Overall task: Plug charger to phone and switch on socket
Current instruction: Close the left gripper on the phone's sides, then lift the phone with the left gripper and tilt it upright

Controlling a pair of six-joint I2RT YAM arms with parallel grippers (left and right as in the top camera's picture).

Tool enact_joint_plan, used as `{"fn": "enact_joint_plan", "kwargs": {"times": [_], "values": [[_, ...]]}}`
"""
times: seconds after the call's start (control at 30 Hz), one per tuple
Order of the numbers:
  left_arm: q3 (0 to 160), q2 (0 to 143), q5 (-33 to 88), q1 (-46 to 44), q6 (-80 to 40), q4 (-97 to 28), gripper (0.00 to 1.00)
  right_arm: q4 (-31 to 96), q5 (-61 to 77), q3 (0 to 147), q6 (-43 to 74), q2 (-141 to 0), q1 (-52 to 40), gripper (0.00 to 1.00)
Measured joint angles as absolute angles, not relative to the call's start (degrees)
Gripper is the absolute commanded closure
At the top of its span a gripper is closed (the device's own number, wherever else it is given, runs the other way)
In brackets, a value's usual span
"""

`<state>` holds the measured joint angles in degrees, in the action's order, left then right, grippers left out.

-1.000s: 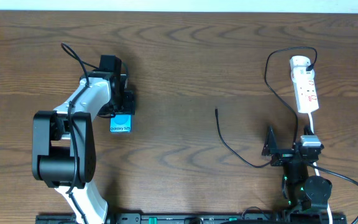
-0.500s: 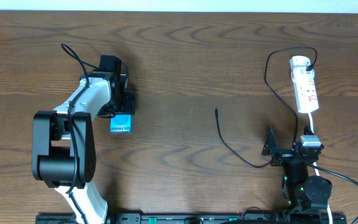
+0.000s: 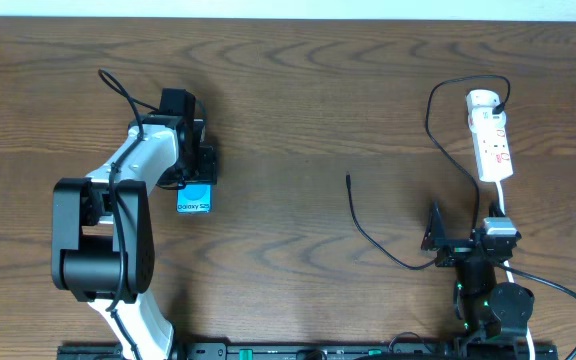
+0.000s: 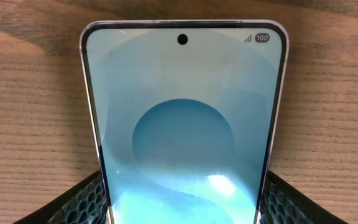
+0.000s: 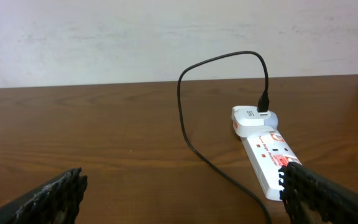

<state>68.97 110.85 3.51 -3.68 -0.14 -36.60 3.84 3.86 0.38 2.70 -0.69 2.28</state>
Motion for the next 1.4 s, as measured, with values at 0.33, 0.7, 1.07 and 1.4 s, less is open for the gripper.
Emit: {"fn": "enact_joint_plan", "kwargs": {"times": [0.33, 0.7, 1.07, 1.4], "values": [[69.1, 110.8, 3.5, -3.7, -0.2, -37.4, 0.92, 3.8, 3.9, 0.4, 2.7, -0.7, 2.3, 0.01], [69.1, 107.8, 3.5, -3.7, -0.2, -38.8, 0.92, 3.8, 3.9, 0.4, 2.7, -0.7, 2.3, 0.01], [69.1, 99.9, 7.9, -3.7, -3.4, -39.0, 0.92, 3.8, 3.9, 0.4, 2.7, -0.7, 2.3, 0.01], [69.1, 89.6, 20.1, -3.7, -14.0, -37.2, 0.93, 3.8, 3.9, 0.4, 2.7, -0.7, 2.3, 0.01]]}}
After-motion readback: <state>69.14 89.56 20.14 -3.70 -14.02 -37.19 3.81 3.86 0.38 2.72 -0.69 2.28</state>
